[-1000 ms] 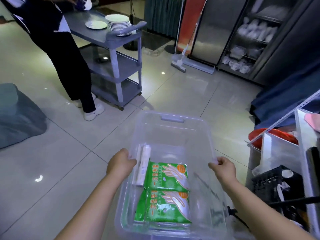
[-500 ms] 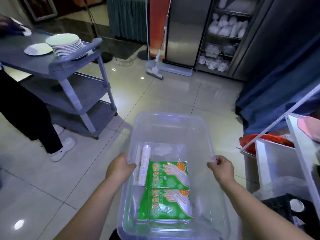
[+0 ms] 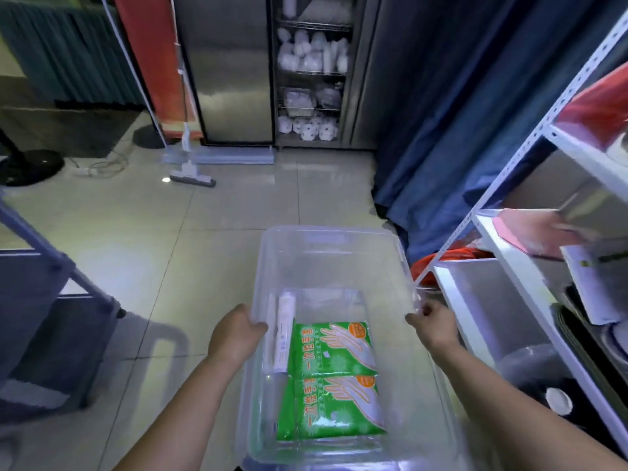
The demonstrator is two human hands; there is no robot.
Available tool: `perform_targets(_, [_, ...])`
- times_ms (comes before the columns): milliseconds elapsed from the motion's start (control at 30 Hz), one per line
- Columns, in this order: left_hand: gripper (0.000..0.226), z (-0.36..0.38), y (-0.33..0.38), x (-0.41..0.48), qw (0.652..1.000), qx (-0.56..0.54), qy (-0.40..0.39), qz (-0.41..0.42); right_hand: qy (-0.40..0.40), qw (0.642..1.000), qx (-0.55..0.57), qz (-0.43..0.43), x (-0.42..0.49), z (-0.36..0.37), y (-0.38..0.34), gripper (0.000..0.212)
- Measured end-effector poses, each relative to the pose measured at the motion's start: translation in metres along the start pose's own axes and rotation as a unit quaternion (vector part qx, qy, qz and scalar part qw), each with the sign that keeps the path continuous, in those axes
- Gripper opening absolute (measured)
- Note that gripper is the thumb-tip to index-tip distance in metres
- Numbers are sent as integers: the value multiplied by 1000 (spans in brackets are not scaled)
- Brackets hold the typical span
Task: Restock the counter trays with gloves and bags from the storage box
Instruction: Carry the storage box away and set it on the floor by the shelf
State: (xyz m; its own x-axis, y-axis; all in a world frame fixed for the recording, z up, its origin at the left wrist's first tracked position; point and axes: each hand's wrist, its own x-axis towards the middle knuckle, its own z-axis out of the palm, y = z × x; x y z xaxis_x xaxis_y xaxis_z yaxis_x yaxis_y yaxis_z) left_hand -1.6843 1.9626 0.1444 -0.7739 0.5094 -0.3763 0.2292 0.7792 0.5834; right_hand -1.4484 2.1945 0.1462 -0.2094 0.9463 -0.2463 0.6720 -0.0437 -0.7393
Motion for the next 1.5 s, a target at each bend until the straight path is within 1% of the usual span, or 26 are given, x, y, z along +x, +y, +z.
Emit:
perform_targets(167, [20,-11,51,100,997,41,-28,54,60,997,24,43,46,10,-33,11])
perform_targets(267, [16,-2,81,146,993,75,-47,78,99,991,39,83,67,14,-33,13])
perform_targets(367, [15,21,114,187,985,108,-73,112,123,983,43,127,97,11,-21,13])
perform_targets(533, [15,76,175,249,973,135,-125,138,132,975,40,176,177,3,8,22])
perform_targets(633, [16,115,201,282,968,147,-161,121,119,972,43,198,230,3,29,24])
perform_targets(700, [20,141,216,305,964,160,-183,107,110,969,42,216,266,4,42,26])
perform_targets(767, [24,161,226,325,962,159,-200,100,99,970,34,218,295,8,53,26])
perform_targets(833, [25,189,231,352,959,158,-220,83,91,968,23,231,329,16,69,25])
perform_targets(967, [17,247,225,406,951,174,-251,53,64,970,-14,235,386,44,106,25])
perform_targets(1067, [22,299,218,446,945,192,-262,41,51,969,-42,238,426,72,143,26])
perform_targets(1200, [25,373,202,505,924,220,-312,5,57,961,-111,247,476,118,199,31])
perform_targets(1267, [29,409,193,535,915,236,-328,-4,56,958,-136,247,500,141,227,34])
perform_targets(1367, [26,459,178,570,903,261,-340,-23,47,956,-157,243,534,170,269,38])
perform_targets(1467, [20,504,160,593,900,269,-343,-8,52,954,-170,241,565,193,310,36])
perform_targets(1500, [22,517,154,598,898,276,-342,0,53,953,-173,242,573,200,322,36])
